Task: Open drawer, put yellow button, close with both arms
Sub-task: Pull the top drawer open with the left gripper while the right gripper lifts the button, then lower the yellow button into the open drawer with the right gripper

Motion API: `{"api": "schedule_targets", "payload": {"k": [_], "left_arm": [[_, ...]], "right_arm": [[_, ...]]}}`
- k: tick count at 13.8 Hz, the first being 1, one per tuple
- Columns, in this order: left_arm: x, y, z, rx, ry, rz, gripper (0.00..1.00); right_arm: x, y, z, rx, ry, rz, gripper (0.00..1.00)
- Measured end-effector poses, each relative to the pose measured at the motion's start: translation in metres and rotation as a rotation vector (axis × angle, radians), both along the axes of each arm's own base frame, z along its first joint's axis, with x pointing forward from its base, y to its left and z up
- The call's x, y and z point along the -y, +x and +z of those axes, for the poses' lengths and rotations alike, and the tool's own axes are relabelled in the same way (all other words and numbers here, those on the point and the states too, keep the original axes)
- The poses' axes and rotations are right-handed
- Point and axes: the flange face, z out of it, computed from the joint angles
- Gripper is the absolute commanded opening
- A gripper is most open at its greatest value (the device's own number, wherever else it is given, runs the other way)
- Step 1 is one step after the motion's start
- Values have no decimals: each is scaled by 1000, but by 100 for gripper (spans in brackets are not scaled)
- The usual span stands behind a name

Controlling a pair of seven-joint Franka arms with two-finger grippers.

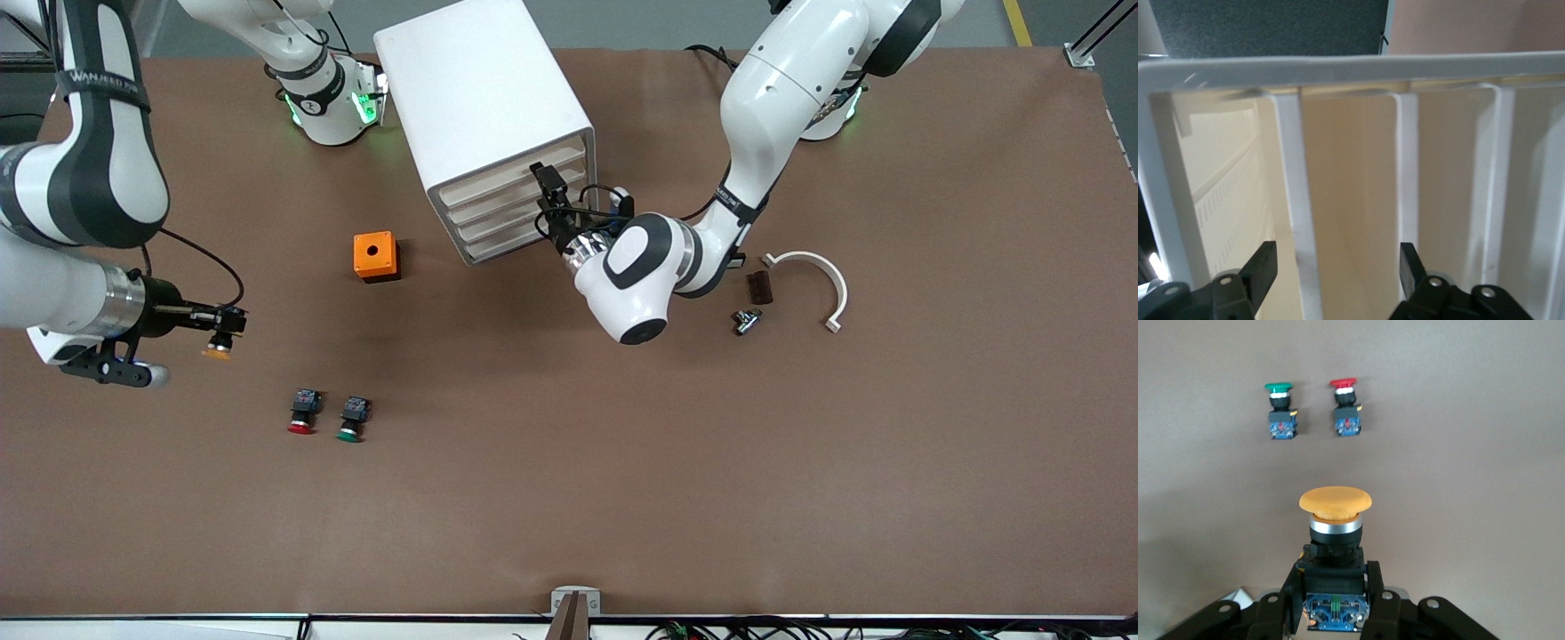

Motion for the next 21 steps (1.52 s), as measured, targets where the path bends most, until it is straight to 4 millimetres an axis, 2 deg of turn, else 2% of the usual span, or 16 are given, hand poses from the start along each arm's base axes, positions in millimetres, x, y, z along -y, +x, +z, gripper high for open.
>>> {"api": "schedule_targets", "payload": {"k": [1, 6, 8, 10, 14, 18, 20, 21], "left_arm": [[3, -3, 1, -8, 12, 1, 76], [18, -19, 3, -22, 37, -21, 3], [16, -13, 6, -23, 30, -8, 0], [7, 1, 12, -28, 14, 11, 0], [-24, 40, 18, 2, -16, 69, 0], [-62, 82, 18, 64, -66, 131, 0], [-74, 97, 21, 106, -83, 153, 1], [-75, 100, 21, 117, -85, 160, 5]], "right_arm": [[-7, -5, 10, -6, -4, -20, 3], [-41, -24, 57, -72, -37, -131, 3], [-71, -31, 69, -89, -64, -193, 3], [-107, -40, 76, -94, -93, -254, 3], [-177, -59, 84, -108, -128, -380, 3], [-234, -78, 88, -120, -139, -522, 3], [-267, -90, 90, -105, -142, -585, 3], [-285, -97, 91, -93, -139, -619, 3]]}}
